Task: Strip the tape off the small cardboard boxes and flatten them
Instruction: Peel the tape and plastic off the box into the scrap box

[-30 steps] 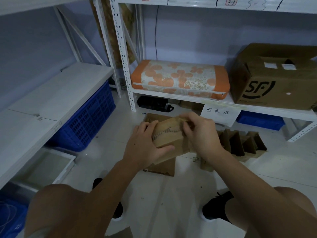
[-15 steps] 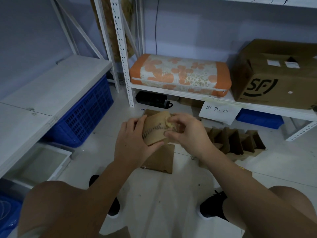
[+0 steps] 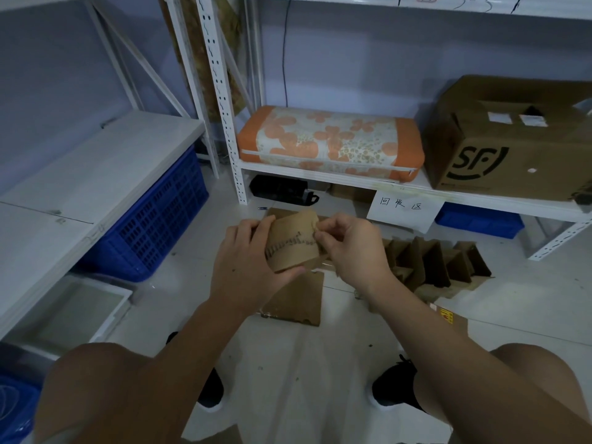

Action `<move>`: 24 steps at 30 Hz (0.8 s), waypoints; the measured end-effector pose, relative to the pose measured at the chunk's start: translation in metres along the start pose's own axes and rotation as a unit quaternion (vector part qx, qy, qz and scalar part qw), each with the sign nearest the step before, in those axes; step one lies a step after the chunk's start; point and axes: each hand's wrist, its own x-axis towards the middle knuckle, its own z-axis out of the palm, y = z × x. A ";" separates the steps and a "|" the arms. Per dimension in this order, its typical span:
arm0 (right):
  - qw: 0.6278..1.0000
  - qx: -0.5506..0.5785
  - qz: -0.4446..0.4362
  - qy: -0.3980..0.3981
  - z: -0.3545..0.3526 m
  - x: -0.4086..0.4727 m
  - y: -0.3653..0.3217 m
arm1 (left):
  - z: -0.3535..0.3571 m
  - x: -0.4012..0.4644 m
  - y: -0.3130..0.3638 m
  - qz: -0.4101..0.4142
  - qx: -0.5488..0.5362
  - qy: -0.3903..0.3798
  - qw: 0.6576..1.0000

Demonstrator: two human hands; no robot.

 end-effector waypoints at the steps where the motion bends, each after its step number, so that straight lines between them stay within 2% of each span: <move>1: 1.000 -0.011 0.002 0.005 -0.003 0.001 -0.001 | -0.002 0.000 0.000 -0.005 -0.007 -0.019 1.000; 3: 1.000 -0.002 0.017 0.020 -0.010 0.002 -0.002 | -0.006 0.000 0.000 -0.027 -0.044 -0.076 0.996; 7: 0.989 0.127 0.061 0.040 -0.017 0.000 -0.002 | -0.005 -0.002 -0.010 -0.071 -0.155 -0.203 0.964; 10: 0.994 0.093 0.010 0.056 -0.014 0.000 -0.001 | 0.001 -0.007 -0.010 -0.082 -0.161 -0.248 0.952; 14: 0.996 -0.012 -0.087 0.013 -0.017 -0.001 -0.007 | 0.001 -0.007 -0.006 -0.088 -0.168 -0.247 0.950; 17: 0.992 0.002 -0.124 -0.033 -0.018 0.003 -0.005 | 0.000 -0.006 -0.008 -0.091 -0.176 -0.227 0.954; 21: 0.986 0.139 -0.017 -0.087 -0.022 0.009 -0.006 | -0.002 -0.008 -0.011 -0.085 -0.193 -0.203 0.956; 24: 0.984 0.123 0.018 -0.124 -0.018 0.014 -0.004 | -0.002 -0.008 -0.015 -0.084 -0.181 -0.184 0.962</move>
